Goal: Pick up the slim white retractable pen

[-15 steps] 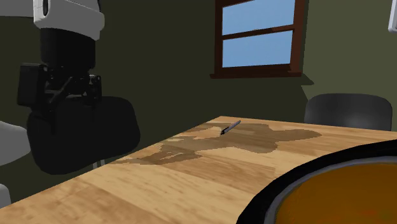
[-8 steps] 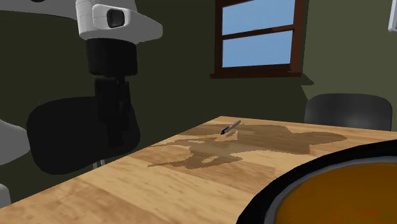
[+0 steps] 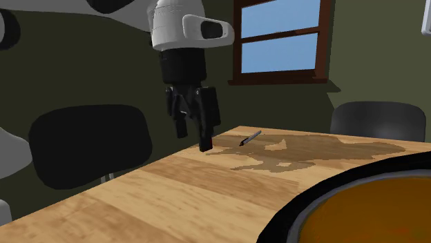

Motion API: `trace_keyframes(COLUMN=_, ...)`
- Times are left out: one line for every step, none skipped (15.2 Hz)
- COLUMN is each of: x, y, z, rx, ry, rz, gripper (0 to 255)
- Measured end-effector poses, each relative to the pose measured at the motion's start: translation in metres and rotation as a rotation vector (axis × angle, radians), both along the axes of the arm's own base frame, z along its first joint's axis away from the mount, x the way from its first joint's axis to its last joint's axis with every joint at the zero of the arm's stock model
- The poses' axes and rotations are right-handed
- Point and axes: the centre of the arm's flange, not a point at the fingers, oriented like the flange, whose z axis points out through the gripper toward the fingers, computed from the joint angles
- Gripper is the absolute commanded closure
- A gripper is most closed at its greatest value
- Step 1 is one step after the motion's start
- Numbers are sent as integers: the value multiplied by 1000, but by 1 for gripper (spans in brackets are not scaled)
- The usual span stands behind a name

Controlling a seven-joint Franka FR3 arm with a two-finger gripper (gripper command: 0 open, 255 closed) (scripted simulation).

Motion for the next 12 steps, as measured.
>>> trace_keyframes(x=9, y=7, z=-1, rx=12, ry=-8, rz=41, gripper=0)
trace_keyframes(x=15, y=13, z=2, rx=24, ry=-16, rz=82, gripper=0)
trace_keyframes(x=25, y=21, z=0, rx=37, ry=-25, rz=123, gripper=0)
trace_keyframes(x=35, y=30, z=0, rx=49, ry=-32, rz=164, gripper=0)
trace_keyframes(x=43, y=40, z=2, rx=61, ry=-39, rz=206, gripper=0)
trace_keyframes(x=47, y=48, z=4, rx=73, ry=-47, rz=247, gripper=0)
trace_keyframes(x=55, y=58, z=6, rx=86, ry=-56, rz=288, gripper=0)
trace_keyframes(x=62, y=67, z=7, rx=98, ry=-63, rz=329, gripper=0)
trace_keyframes(x=68, y=78, z=8, rx=110, ry=-71, rz=371, gripper=0)
trace_keyframes(x=71, y=85, z=9, rx=121, ry=-78, rz=406, gripper=0)
trace_keyframes(x=74, y=90, z=8, rx=126, ry=-82, rz=425, gripper=0)
trace_keyframes(x=75, y=93, z=4, rx=129, ry=-83, rz=434, gripper=0)
